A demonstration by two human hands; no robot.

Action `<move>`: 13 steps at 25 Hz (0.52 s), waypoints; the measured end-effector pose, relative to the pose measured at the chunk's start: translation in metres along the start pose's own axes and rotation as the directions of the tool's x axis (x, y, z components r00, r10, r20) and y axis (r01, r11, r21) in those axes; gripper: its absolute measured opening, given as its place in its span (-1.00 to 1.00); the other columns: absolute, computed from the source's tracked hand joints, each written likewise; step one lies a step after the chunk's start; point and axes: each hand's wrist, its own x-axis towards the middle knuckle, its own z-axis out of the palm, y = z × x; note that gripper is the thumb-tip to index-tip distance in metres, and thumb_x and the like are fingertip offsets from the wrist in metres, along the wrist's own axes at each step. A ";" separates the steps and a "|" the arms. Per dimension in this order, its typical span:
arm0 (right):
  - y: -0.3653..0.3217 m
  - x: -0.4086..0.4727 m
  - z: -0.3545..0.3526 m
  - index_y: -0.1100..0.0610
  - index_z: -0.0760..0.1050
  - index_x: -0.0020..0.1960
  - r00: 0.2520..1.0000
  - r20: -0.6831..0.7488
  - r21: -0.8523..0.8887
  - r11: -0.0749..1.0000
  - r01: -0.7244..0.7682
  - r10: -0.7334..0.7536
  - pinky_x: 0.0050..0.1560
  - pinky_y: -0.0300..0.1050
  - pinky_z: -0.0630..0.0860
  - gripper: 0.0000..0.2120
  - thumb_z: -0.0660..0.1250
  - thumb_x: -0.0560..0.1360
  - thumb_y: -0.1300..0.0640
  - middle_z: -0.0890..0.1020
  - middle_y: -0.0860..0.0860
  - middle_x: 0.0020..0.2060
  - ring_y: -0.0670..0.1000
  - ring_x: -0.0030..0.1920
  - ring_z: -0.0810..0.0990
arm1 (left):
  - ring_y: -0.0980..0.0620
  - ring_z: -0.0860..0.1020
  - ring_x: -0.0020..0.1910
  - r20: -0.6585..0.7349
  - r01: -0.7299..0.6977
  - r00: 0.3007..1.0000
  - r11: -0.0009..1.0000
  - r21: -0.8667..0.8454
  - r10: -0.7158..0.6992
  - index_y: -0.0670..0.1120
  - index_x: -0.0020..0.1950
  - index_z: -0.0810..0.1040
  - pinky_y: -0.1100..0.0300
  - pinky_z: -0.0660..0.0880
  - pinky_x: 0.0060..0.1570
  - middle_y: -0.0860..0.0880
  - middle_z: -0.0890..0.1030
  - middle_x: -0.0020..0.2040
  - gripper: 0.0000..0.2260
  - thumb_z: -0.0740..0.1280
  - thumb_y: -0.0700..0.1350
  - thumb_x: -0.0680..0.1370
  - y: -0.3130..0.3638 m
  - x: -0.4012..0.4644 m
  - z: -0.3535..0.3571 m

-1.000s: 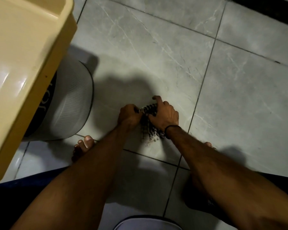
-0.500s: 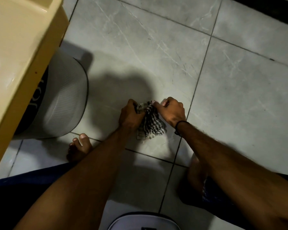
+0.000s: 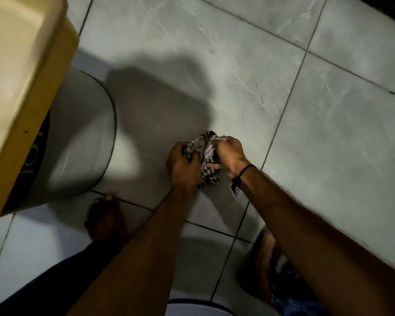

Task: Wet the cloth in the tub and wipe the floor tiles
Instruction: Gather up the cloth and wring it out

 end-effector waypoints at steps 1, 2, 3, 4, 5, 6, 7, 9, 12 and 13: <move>-0.009 -0.006 -0.006 0.05 0.47 -0.13 1.000 0.000 0.021 1.000 0.000 0.000 -0.08 0.18 0.72 -0.88 0.35 0.57 0.11 0.65 0.15 -0.08 0.14 -0.11 0.65 | -0.03 0.61 -0.16 -0.013 -0.027 1.000 0.999 -0.026 0.027 -0.10 -0.06 0.60 0.24 0.56 -0.12 -0.06 0.66 -0.15 -0.94 0.42 -0.20 0.48 0.013 -0.005 -0.003; -0.017 -0.013 -0.014 0.04 0.44 -0.16 0.999 -0.025 -0.021 0.999 0.026 -0.026 -0.03 0.20 0.71 -0.83 0.36 0.58 0.09 0.66 0.16 -0.05 0.17 -0.08 0.65 | -0.03 0.59 -0.16 -0.014 -0.046 0.999 0.998 -0.046 0.045 -0.06 -0.06 0.57 0.32 0.54 -0.13 -0.06 0.64 -0.15 -0.91 0.39 -0.23 0.49 0.026 -0.010 -0.009; -0.025 -0.020 -0.023 0.03 0.43 -0.17 0.994 -0.065 -0.109 0.991 0.081 -0.089 0.06 0.21 0.69 -0.82 0.37 0.58 0.06 0.68 0.18 -0.01 0.19 -0.04 0.66 | -0.05 0.59 -0.15 -0.008 -0.057 0.998 0.996 -0.071 0.056 -0.06 -0.04 0.54 0.30 0.56 -0.09 -0.09 0.63 -0.13 -0.88 0.36 -0.26 0.51 0.036 -0.014 -0.016; -0.039 -0.034 -0.033 0.02 0.46 -0.14 0.984 -0.092 -0.195 0.971 0.135 -0.155 0.14 0.19 0.66 -0.84 0.39 0.56 0.03 0.70 0.20 0.03 0.19 -0.01 0.66 | -0.10 0.61 -0.11 0.002 -0.055 0.998 0.994 -0.092 0.055 -0.09 -0.01 0.54 0.14 0.60 -0.01 -0.15 0.64 -0.09 -0.89 0.34 -0.27 0.52 0.051 -0.018 -0.026; -0.055 -0.051 -0.043 0.04 0.52 -0.08 0.972 -0.103 -0.237 0.954 0.183 -0.212 0.17 0.16 0.65 -0.86 0.43 0.54 0.01 0.72 0.21 0.05 0.19 0.00 0.67 | -0.17 0.62 -0.05 0.010 -0.061 0.998 0.993 -0.101 0.062 -0.15 0.03 0.53 -0.03 0.60 0.04 -0.21 0.64 -0.04 -0.90 0.31 -0.27 0.53 0.067 -0.023 -0.038; -0.073 -0.069 -0.053 0.11 0.57 -0.02 0.964 -0.098 -0.241 0.946 0.217 -0.246 0.17 0.16 0.65 -0.81 0.47 0.52 0.01 0.73 0.21 0.04 0.18 0.00 0.69 | -0.21 0.61 0.00 0.023 -0.075 0.997 0.993 -0.092 0.078 -0.17 0.08 0.52 -0.14 0.58 0.06 -0.25 0.62 0.00 -0.88 0.30 -0.26 0.55 0.086 -0.030 -0.051; -0.092 -0.087 -0.062 0.16 0.60 0.02 0.963 -0.083 -0.224 0.946 0.233 -0.257 0.16 0.18 0.65 -0.74 0.52 0.48 0.01 0.74 0.21 0.02 0.17 0.01 0.71 | -0.21 0.60 0.02 0.031 -0.097 0.995 0.992 -0.084 0.100 -0.17 0.11 0.50 -0.19 0.56 0.07 -0.24 0.61 0.02 -0.87 0.28 -0.25 0.56 0.105 -0.039 -0.066; -0.134 -0.132 -0.075 0.20 0.62 0.06 0.972 -0.025 -0.200 0.954 0.222 -0.232 0.16 0.20 0.66 -0.63 0.60 0.40 0.00 0.75 0.20 0.02 0.20 0.05 0.73 | -0.13 0.59 0.02 0.018 -0.152 0.988 0.983 -0.101 0.154 -0.13 0.13 0.45 -0.17 0.57 0.06 -0.16 0.58 0.03 -0.88 0.25 -0.22 0.60 0.149 -0.059 -0.103; -0.191 -0.198 -0.079 0.28 0.66 0.09 0.969 0.220 -0.181 0.971 0.157 -0.116 0.16 0.11 0.68 -0.58 0.64 0.36 0.06 0.75 0.26 0.05 0.18 0.08 0.73 | -0.11 0.58 0.04 -0.075 -0.160 0.986 0.977 -0.140 0.151 -0.21 0.21 0.42 -0.13 0.57 0.10 -0.13 0.58 0.06 -0.81 0.23 -0.17 0.63 0.205 -0.085 -0.162; -0.208 -0.223 -0.073 0.29 0.68 0.08 0.940 0.337 -0.204 0.971 0.127 -0.053 0.15 0.07 0.69 -0.64 0.63 0.38 0.12 0.75 0.26 0.06 0.20 0.10 0.73 | -0.12 0.58 0.06 -0.119 -0.125 0.987 0.979 -0.161 0.106 -0.23 0.22 0.42 -0.14 0.56 0.12 -0.13 0.58 0.08 -0.80 0.23 -0.17 0.64 0.220 -0.090 -0.185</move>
